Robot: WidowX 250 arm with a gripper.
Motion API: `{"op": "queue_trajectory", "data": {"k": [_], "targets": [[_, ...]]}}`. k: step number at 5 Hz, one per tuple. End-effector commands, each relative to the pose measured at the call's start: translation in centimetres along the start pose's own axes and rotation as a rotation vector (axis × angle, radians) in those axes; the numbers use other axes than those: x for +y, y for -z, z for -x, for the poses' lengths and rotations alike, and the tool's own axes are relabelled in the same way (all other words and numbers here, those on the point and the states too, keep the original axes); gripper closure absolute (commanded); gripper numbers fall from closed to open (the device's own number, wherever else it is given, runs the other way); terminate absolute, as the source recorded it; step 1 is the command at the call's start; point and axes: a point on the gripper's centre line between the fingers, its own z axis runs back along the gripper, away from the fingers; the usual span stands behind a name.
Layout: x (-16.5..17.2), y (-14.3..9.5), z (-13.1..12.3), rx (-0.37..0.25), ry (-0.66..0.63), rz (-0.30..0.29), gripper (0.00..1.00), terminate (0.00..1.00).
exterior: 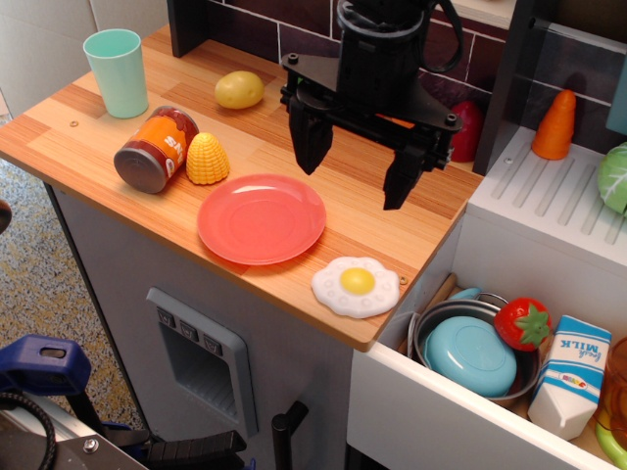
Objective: Put potato on plate
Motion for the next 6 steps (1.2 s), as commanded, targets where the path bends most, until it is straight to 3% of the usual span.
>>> {"op": "queue_trajectory", "data": {"k": [1,4,5,6], "targets": [[0.0,0.0,0.0,0.0,0.0,0.0,0.0,0.0],[10.0,0.4,-6.8,-0.062,0.134,-0.094,0.0,0.0],[12.3,0.2,-9.2,-0.079,0.17,-0.119,0.0,0.0],[14.0,0.7,-10.5,-0.135,0.19,-0.13,0.0,0.0]]}}
